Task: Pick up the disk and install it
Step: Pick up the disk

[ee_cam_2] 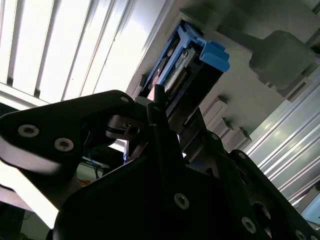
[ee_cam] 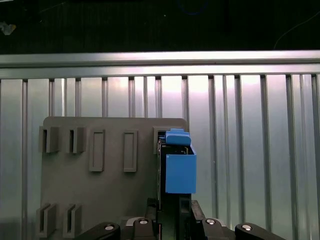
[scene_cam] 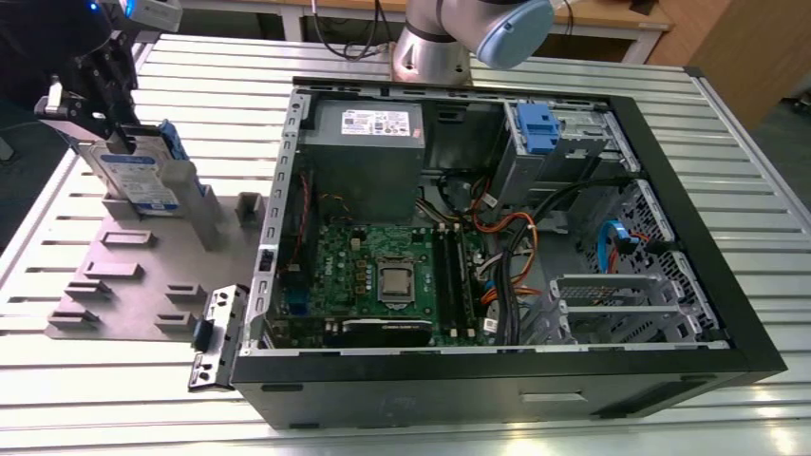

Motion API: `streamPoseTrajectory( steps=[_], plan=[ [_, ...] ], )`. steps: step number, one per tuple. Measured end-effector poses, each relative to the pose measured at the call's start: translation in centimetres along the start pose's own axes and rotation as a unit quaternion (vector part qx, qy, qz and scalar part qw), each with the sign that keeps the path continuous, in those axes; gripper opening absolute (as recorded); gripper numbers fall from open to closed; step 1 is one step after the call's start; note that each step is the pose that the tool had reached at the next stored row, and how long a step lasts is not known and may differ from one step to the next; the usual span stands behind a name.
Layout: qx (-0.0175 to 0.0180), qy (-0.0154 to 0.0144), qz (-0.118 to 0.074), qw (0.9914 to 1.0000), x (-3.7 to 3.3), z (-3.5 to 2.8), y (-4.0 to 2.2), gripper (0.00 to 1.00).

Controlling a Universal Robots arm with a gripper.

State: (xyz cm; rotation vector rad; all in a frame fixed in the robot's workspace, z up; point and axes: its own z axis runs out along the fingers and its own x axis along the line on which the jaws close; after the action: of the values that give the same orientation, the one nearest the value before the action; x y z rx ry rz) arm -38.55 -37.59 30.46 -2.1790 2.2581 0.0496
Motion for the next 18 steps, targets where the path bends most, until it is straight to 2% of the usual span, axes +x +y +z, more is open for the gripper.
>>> streamPoseTrajectory(
  steps=[18],
  plan=[
    [-0.0002, 0.0002, -0.009, 0.99996, 0.00, 0.00, 0.02, 0.35]
  ],
)
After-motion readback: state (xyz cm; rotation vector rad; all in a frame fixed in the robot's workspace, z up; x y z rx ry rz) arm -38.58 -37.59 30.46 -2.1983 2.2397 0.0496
